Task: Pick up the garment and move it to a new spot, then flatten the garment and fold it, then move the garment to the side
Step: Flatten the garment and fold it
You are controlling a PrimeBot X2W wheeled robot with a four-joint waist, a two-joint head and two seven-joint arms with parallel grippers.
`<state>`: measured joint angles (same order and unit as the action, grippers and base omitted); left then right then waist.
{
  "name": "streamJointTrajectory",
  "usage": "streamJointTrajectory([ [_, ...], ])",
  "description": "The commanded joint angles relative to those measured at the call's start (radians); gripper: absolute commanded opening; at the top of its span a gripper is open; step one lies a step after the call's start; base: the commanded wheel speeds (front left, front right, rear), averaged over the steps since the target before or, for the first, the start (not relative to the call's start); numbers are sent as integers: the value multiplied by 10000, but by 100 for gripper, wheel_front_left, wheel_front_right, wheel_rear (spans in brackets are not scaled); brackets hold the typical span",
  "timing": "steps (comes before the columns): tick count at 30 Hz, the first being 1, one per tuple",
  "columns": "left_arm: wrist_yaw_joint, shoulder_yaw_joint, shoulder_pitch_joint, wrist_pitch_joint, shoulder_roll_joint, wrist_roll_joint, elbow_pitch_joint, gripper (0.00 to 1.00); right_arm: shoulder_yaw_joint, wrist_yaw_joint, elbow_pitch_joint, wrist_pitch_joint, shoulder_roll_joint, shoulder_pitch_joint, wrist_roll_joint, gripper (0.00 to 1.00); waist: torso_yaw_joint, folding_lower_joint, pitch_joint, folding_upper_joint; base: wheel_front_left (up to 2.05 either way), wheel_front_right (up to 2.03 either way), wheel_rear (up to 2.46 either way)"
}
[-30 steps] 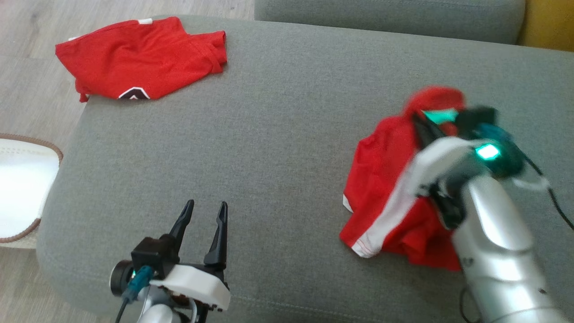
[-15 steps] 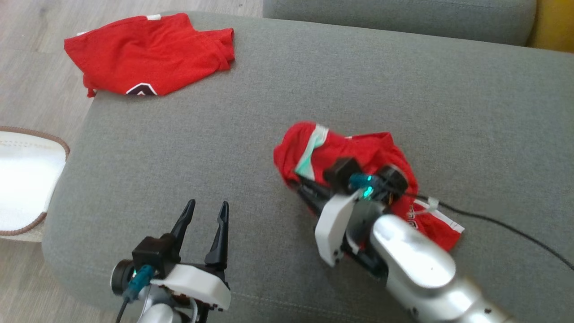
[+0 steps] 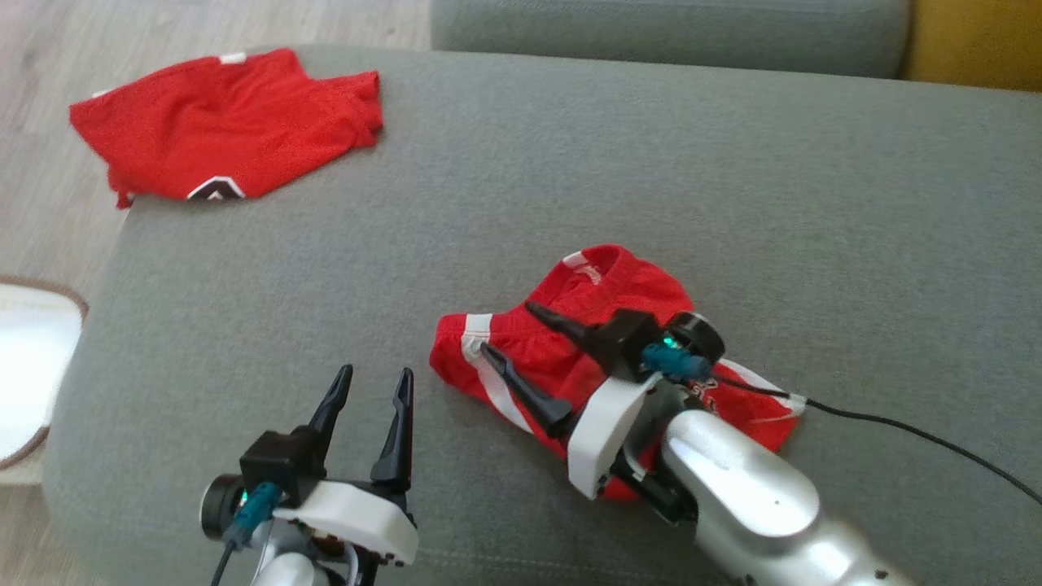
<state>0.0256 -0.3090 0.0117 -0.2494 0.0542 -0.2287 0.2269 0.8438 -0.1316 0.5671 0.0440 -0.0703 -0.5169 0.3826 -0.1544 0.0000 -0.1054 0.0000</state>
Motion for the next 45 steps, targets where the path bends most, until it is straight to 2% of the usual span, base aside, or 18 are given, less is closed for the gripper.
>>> streamJointTrajectory([
  [1, -17, 357, 269, -124, -39, 116, -290, 100, -143, 9, -437, 201, 191, 85, 54, 100, 171, 0, 128, 0, 0, 0, 0],
  [8, -42, 402, 66, -124, -39, 142, -292, 100, -1962, 9, -1317, 462, -294, 995, -560, 100, 662, 0, 412, 0, 0, 0, 0],
  [10, -35, 422, -7, -124, -39, 133, -300, 100, -2680, 9, -2122, 274, -607, 1758, -860, 100, 872, 0, 496, 0, 0, 0, 0],
  [13, -30, 409, -69, -124, -39, 119, -314, 100, -3180, 9, -3092, -136, -936, 2685, -1174, 100, 1066, 0, 538, 0, 0, 0, 0],
  [17, -20, 399, -91, -124, -39, 114, -340, 100, -3315, 9, -4518, -793, -1296, 3889, -1362, 100, 1291, 0, 507, 0, 0, 0, 0],
  [22, -22, 352, -21, -124, -39, 115, -362, 100, -2981, 9, -5779, -1631, -1665, 4850, -1304, 100, 1430, 0, 355, 0, 0, 0, 0],
  [26, -47, 285, 95, -124, -39, 117, -354, 100, -3017, 9, -5788, -1899, -1749, 4975, -1620, 100, 1370, 0, 215, 0, 0, 0, 0],
  [31, -56, 258, 218, -124, -39, 113, -297, 100, -3209, 9, -4963, -2281, -1743, 4927, -2240, 100, 1059, 0, 75, 0, 0, 0, 0],
  [33, -51, 268, 253, -124, -39, 106, -297, 100, -3275, 9, -4722, -2386, -1743, 4918, -2270, 44, 907, 0, 23, 0, 0, 0, 0],
  [34, -40, 275, 261, -124, -39, 104, -302, 100, -3322, 9, -4648, -2382, -1761, 4890, -2275, 28, 842, 0, 3, 0, 0, 0, 0],
  [35, -40, 275, 261, -124, -39, 104, -302, 100, -3322, 9, -4648, -2382, -1761, 4890, -2275, 28, 842, 0, 3, 0, 0, 0, 0],
  [36, -31, 284, 265, -124, -39, 101, -309, 100, -3428, 9, -4606, -2346, -1760, 4847, -2265, 2, 785, 0, -16, 0, 0, 0, 0],
  [45, -38, 292, 409, -124, -39, 42, -351, 100, -4857, 9, -4708, -2331, -1912, 3647, -1988, 0, 476, 0, -252, 0, 0, 0, 0],
])
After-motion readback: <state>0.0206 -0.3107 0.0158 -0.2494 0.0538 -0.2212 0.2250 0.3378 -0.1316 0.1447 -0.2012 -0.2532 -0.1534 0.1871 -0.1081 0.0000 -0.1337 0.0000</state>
